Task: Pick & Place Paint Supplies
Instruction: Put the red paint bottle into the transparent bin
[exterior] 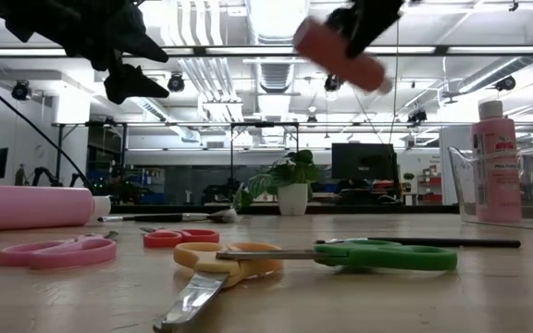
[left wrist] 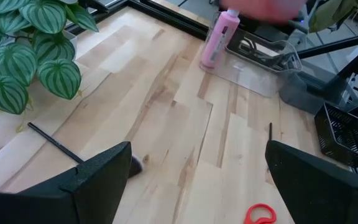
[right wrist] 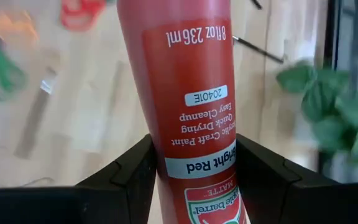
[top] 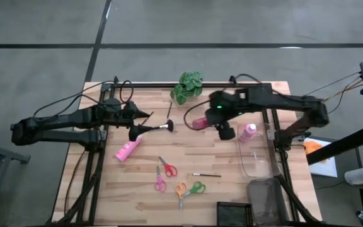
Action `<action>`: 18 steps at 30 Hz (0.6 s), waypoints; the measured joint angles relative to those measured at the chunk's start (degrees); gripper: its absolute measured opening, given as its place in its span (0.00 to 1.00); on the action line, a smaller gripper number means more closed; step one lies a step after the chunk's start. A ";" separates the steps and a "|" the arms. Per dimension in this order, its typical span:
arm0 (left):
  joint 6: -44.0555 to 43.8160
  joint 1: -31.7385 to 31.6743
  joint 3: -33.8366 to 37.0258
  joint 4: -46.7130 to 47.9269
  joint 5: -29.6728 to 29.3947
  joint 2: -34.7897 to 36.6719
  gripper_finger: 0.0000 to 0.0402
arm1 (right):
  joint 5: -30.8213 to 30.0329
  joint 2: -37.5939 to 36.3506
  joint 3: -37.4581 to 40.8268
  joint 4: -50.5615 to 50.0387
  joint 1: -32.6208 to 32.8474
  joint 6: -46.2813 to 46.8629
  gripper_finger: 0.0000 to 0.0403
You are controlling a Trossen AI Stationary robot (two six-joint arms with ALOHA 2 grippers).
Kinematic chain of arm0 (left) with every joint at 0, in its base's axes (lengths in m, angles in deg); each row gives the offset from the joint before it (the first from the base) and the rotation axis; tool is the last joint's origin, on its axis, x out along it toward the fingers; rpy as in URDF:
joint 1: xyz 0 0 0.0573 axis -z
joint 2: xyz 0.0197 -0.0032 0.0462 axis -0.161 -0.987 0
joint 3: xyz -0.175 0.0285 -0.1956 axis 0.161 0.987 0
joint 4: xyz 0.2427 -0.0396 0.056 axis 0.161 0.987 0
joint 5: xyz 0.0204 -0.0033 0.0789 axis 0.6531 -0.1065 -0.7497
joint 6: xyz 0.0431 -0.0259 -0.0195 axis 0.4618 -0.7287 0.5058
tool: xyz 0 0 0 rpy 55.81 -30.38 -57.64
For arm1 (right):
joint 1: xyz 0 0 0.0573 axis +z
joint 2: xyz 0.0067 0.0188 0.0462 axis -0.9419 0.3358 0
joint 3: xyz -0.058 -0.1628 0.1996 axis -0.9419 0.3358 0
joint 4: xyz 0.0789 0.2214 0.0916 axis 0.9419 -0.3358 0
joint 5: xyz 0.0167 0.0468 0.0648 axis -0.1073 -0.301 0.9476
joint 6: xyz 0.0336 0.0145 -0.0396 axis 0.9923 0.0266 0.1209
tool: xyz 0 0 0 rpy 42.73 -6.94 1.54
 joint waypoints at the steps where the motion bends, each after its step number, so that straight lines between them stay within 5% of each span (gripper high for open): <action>1: 0.00 0.00 0.00 0.00 0.00 0.01 0.93 | 0.12 -1.56 0.00 -1.04 0.60 4.04 0.45; 11: 0.00 0.00 0.00 0.44 0.00 0.02 0.93 | -0.42 -11.91 -0.01 -14.71 8.26 44.48 0.45; 18: 0.00 0.00 0.00 1.89 0.00 0.01 0.93 | -15.19 -18.92 0.00 -23.96 16.19 75.42 0.45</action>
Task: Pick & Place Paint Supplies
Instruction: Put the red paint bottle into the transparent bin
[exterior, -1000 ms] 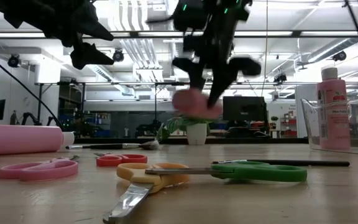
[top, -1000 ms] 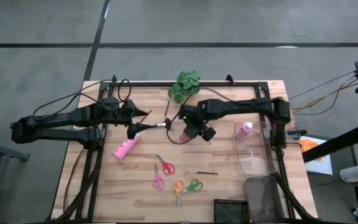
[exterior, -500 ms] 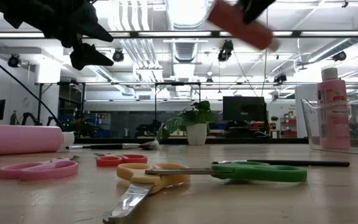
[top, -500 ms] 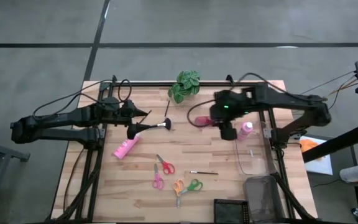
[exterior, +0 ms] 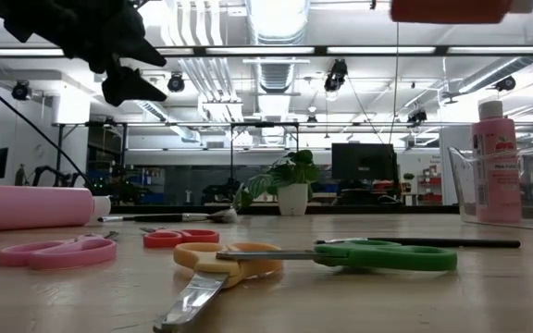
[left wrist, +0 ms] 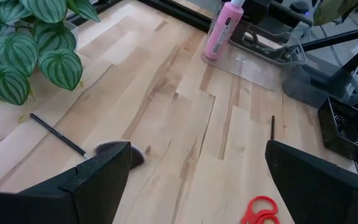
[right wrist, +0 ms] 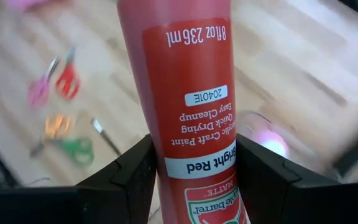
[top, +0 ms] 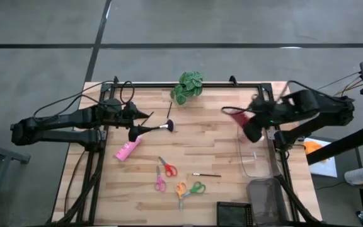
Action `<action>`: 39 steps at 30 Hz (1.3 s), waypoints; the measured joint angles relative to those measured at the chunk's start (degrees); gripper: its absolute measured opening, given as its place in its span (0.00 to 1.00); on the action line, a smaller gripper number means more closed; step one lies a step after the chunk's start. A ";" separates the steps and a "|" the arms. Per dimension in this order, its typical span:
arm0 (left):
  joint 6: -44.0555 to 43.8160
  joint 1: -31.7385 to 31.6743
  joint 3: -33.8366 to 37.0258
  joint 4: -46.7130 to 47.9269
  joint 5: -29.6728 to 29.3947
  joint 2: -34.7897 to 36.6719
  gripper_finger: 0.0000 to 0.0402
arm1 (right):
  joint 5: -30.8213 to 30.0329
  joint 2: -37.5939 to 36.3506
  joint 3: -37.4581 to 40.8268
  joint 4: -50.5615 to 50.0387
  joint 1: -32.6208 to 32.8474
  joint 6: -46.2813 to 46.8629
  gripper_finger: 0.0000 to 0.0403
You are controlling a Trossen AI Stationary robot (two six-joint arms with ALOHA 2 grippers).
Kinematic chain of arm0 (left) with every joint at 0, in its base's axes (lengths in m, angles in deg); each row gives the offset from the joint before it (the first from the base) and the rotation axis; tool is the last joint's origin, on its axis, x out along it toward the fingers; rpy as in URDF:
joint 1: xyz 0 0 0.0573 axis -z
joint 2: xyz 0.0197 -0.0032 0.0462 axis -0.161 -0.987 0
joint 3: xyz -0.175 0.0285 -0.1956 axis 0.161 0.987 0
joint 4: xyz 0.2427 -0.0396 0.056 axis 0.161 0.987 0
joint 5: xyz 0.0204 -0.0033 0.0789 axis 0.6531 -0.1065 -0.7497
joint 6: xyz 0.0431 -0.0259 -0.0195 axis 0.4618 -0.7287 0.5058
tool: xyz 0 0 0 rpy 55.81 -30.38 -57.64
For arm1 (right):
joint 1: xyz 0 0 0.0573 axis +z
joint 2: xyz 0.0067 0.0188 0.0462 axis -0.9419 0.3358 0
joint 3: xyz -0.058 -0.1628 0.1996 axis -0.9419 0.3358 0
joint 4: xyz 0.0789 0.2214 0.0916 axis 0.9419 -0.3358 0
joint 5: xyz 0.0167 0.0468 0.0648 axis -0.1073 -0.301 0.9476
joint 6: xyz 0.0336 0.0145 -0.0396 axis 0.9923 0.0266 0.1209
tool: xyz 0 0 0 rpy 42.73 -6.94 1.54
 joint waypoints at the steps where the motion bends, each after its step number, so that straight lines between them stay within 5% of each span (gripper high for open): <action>1: 0.00 0.00 0.00 0.21 -0.01 -0.01 0.93 | -1.29 -0.70 0.16 -1.52 1.13 4.48 0.45; 10: 0.00 0.00 0.00 0.87 0.00 0.01 0.93 | -1.48 -6.63 8.85 -2.10 8.62 24.64 0.45; 17: 0.00 0.00 0.00 0.93 0.00 0.01 0.93 | 11.49 -6.16 16.95 -1.73 12.81 27.08 0.45; 23: 0.00 0.00 0.00 1.08 0.00 0.01 0.93 | 15.38 -4.22 23.94 1.37 16.27 31.02 0.45; 39: 0.00 -0.02 0.00 1.35 0.00 0.00 0.93 | 9.05 -1.66 44.66 15.90 18.36 32.91 0.45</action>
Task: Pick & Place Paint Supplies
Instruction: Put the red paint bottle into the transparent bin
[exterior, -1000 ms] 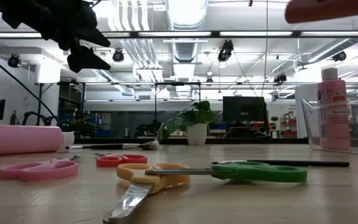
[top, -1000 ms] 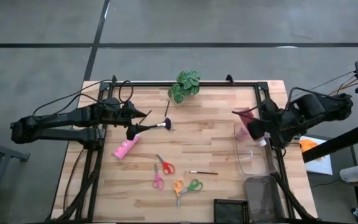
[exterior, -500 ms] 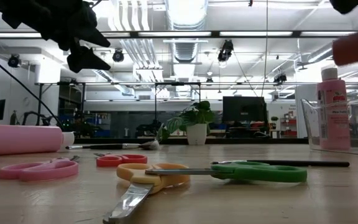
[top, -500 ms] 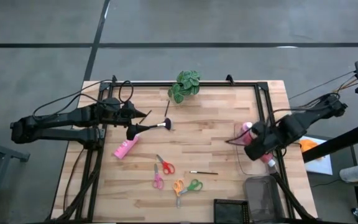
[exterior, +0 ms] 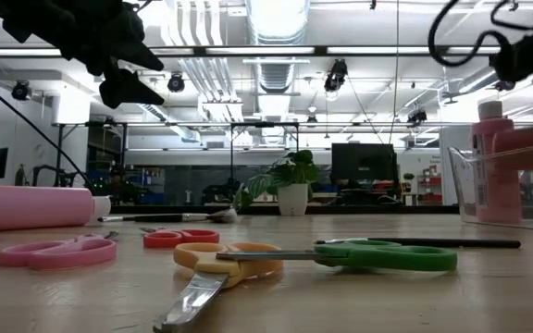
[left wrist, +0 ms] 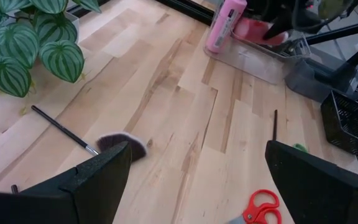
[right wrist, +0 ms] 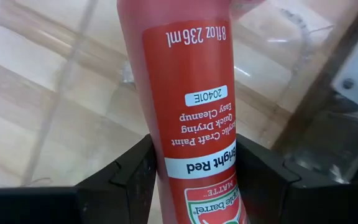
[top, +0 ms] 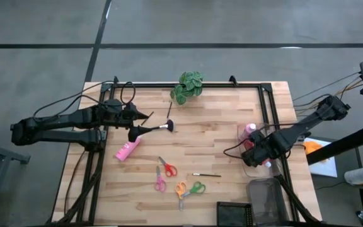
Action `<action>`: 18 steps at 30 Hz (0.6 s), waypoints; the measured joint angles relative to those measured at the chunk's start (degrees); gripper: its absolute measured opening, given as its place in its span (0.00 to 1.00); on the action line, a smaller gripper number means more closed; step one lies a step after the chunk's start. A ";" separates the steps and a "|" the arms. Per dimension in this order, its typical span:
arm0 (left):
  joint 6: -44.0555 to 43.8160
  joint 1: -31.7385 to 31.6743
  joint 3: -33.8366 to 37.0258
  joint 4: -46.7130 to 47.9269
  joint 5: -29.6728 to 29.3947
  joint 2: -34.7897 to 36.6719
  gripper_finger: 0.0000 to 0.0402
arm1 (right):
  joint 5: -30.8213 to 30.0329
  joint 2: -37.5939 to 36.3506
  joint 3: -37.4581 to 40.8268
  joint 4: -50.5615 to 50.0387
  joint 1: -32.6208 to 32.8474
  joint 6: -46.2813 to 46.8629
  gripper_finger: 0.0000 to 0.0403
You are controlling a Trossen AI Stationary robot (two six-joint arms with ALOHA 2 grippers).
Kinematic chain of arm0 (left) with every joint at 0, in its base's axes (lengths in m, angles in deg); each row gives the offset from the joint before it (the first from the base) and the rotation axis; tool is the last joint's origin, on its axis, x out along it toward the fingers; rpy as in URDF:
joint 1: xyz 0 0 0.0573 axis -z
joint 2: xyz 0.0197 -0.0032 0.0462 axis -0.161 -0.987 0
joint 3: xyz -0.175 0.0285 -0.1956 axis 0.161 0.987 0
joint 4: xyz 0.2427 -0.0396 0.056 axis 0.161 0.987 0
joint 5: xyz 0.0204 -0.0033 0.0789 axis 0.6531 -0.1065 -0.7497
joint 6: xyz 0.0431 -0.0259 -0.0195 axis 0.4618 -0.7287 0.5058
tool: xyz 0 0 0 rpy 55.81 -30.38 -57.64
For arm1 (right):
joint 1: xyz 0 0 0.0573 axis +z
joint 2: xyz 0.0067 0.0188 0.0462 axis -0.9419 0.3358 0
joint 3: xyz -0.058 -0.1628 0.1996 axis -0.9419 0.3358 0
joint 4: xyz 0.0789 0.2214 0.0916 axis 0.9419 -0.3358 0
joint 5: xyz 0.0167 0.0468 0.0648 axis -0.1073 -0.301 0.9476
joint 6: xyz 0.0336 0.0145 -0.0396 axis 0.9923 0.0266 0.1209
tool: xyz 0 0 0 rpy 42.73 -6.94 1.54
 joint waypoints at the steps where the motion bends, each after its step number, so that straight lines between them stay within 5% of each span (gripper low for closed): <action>1: 0.00 0.00 0.00 0.02 0.00 -0.01 0.93 | 0.05 0.00 1.30 1.19 0.02 -0.05 0.45; 10: 0.00 0.00 0.00 0.04 0.00 0.00 0.93 | 0.07 0.04 10.85 14.69 0.00 -1.05 0.45; 18: 0.00 0.02 0.00 0.04 0.00 -0.01 0.93 | 0.17 0.00 12.27 15.88 0.00 -3.84 0.47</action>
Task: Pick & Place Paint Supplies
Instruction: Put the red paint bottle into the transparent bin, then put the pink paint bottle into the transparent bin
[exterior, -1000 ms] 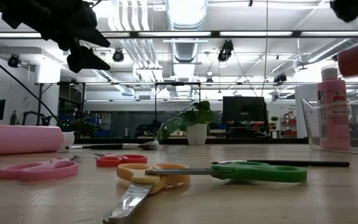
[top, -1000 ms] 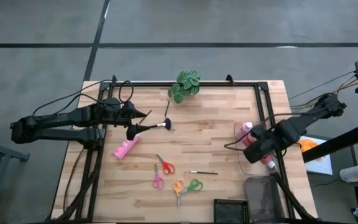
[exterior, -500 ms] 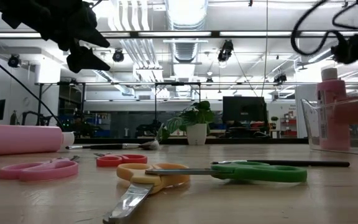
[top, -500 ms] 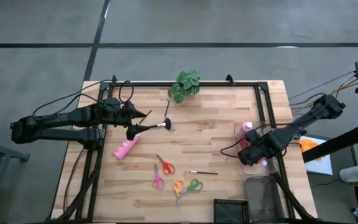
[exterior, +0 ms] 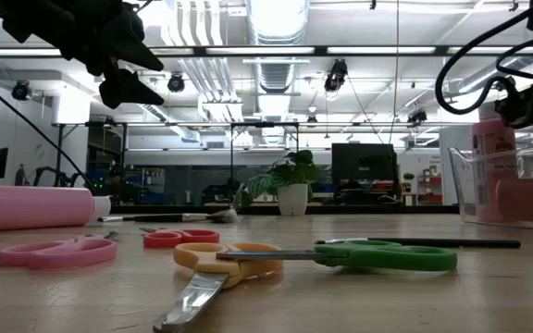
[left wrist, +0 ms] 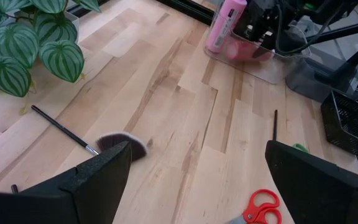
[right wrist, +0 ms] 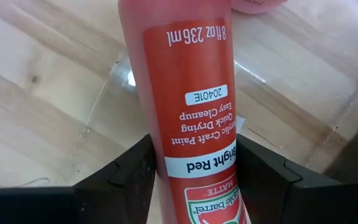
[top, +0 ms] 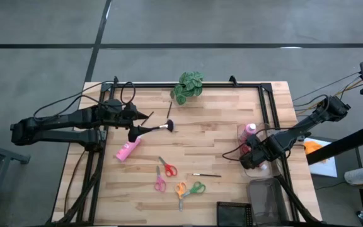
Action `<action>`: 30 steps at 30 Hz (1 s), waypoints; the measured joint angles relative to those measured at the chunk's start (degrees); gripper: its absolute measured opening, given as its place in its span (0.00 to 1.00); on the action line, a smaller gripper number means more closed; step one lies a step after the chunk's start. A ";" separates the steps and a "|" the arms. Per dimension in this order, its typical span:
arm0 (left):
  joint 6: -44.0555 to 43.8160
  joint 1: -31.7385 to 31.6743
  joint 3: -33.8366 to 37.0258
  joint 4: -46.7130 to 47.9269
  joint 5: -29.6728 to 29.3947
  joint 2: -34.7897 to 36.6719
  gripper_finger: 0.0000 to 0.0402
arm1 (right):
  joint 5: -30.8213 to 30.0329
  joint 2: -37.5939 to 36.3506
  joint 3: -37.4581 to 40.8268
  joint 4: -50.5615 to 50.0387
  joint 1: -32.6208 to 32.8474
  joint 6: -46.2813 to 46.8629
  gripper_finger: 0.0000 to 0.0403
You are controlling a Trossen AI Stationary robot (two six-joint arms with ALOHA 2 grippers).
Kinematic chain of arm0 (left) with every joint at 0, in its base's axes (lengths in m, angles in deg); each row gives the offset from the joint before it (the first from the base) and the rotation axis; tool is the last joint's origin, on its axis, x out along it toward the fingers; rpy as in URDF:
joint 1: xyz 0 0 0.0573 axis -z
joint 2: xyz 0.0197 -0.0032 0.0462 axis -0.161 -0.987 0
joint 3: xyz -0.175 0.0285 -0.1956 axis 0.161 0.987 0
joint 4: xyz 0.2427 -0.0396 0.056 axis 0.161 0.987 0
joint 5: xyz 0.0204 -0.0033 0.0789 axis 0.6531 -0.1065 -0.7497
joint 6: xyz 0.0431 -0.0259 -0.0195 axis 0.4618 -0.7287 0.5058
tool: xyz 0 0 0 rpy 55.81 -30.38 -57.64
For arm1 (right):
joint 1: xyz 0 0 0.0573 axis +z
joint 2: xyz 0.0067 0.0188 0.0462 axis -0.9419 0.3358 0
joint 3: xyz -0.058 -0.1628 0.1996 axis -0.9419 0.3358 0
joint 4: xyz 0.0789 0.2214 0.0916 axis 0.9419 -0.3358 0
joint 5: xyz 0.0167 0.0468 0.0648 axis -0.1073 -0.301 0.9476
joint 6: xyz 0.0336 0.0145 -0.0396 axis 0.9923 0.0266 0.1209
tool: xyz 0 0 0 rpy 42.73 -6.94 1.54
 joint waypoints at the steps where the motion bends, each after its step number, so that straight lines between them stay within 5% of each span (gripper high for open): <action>1: -0.01 -0.01 0.00 0.00 -0.01 0.00 0.93 | 0.01 0.00 -0.02 -0.08 0.00 -0.78 0.48; 11: 0.00 -0.01 0.00 0.00 0.00 0.01 0.93 | 0.25 -0.01 -0.24 -0.65 0.00 -1.40 0.68; 23: 0.00 -0.02 0.00 0.00 -0.02 -0.01 0.93 | 3.91 -6.95 -8.58 -7.71 0.00 -1.21 0.70; 30: 0.00 -0.01 0.00 0.00 -0.02 0.01 0.93 | -8.90 -13.58 -18.49 -9.01 0.00 -8.10 0.70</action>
